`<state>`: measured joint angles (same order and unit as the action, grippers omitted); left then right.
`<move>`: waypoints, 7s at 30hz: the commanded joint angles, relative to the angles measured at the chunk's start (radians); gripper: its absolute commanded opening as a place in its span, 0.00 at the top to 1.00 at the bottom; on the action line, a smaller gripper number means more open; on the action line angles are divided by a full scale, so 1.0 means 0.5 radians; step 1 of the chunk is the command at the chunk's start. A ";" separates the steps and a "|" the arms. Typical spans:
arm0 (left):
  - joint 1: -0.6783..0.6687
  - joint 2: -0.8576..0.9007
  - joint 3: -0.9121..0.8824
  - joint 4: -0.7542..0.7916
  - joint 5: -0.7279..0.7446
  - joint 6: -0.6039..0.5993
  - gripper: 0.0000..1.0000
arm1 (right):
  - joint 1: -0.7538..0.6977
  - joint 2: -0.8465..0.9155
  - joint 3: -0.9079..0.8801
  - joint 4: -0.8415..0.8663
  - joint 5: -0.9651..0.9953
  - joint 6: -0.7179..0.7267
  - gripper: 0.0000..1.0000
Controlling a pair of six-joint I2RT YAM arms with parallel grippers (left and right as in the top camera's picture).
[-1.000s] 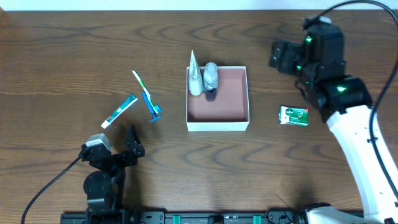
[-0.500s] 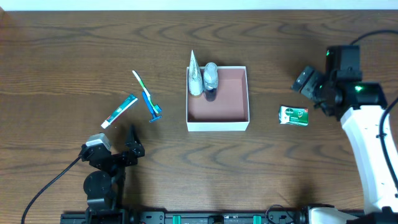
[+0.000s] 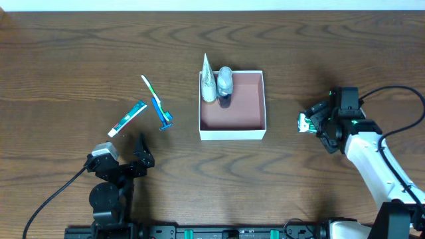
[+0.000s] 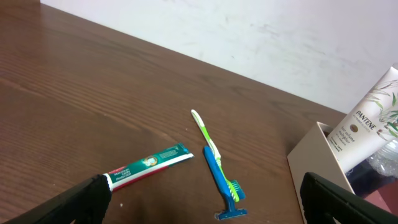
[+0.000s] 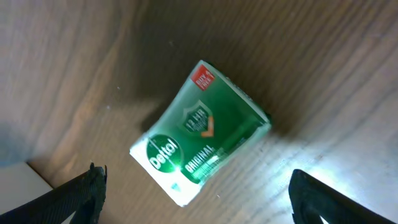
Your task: Pack container
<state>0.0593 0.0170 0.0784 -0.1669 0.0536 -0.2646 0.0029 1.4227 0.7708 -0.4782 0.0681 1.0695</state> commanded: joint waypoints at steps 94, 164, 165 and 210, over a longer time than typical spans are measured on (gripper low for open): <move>0.014 0.001 -0.055 -0.013 0.027 0.019 0.02 | 0.204 0.435 1.118 -0.652 -0.472 -1.643 0.52; 0.014 0.001 -0.055 -0.012 0.027 0.019 0.02 | 1.358 0.600 1.129 -0.353 -0.572 -1.174 0.51; 0.014 0.001 -0.055 -0.012 0.027 0.019 0.02 | 1.358 0.568 1.129 -0.381 -0.559 -1.176 0.50; 0.014 0.015 -0.026 -0.005 0.086 -0.208 0.02 | -0.495 -0.082 1.125 -1.078 0.065 -0.907 0.01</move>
<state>0.0593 0.0170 0.0780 -0.1631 0.0578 -0.3130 -0.2382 1.3800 1.3163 -1.0145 0.1020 0.5999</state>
